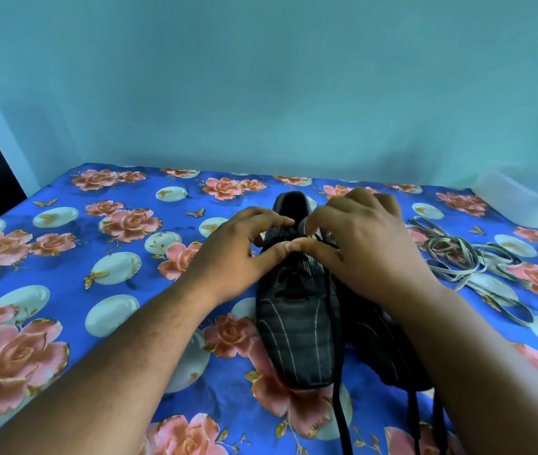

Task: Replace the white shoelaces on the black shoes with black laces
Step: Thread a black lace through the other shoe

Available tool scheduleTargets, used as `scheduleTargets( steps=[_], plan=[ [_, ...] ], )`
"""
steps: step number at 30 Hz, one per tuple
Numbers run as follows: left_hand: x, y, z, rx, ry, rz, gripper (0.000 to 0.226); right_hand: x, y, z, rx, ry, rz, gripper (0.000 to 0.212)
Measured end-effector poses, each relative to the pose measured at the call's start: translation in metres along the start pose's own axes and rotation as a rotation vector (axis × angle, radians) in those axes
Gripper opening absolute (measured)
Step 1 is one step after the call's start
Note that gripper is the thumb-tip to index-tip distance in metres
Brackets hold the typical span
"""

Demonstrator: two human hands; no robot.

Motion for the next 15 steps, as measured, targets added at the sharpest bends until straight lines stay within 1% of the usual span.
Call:
scheduleTargets(
  steps=[2,3,5,7,8,9,11,12,13,14,15],
  plan=[
    [0.0,0.0,0.0,-0.002,-0.003,0.0,0.032,0.004,-0.001,-0.002,-0.031,0.008,0.02,0.032],
    [0.0,0.0,0.0,-0.004,-0.005,0.0,0.033,0.005,-0.001,-0.002,-0.029,0.072,0.001,0.029],
    [0.0,0.0,-0.001,-0.009,-0.015,0.003,0.032,0.002,-0.001,0.004,0.009,0.322,-0.063,0.027],
    [0.0,0.0,-0.001,-0.022,-0.038,0.008,0.031,-0.007,0.001,0.009,0.144,0.621,-0.09,0.026],
    [0.0,-0.001,-0.001,-0.029,-0.046,0.007,0.031,-0.013,0.003,0.013,0.229,0.781,-0.064,0.025],
    [-0.001,0.0,-0.001,-0.033,-0.045,0.005,0.031,-0.019,0.005,0.018,0.306,0.955,0.0,0.024],
    [-0.002,0.0,-0.002,-0.032,-0.036,0.004,0.031,-0.031,0.01,0.029,0.408,1.242,0.19,0.024],
    [-0.002,0.0,-0.002,-0.032,-0.039,0.008,0.031,-0.035,0.012,0.035,0.432,1.281,0.251,0.024],
    [-0.003,0.0,-0.002,-0.03,-0.044,0.015,0.031,-0.038,0.012,0.038,0.437,1.246,0.267,0.024],
    [-0.003,-0.001,-0.001,-0.022,-0.039,0.021,0.032,-0.039,0.011,0.041,0.422,1.166,0.242,0.025],
    [-0.003,-0.001,0.0,-0.011,-0.019,0.031,0.032,-0.037,0.009,0.042,0.381,1.084,0.181,0.025]
  ],
)
Point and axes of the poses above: each hand's wrist, its own y-axis towards the middle knuckle, its own x-axis out of the palm, z = x × y, the point moved 3 cm from there along y, towards the middle knuckle, and after that the axes turned 13 degrees about x, right-handed, at the moved point
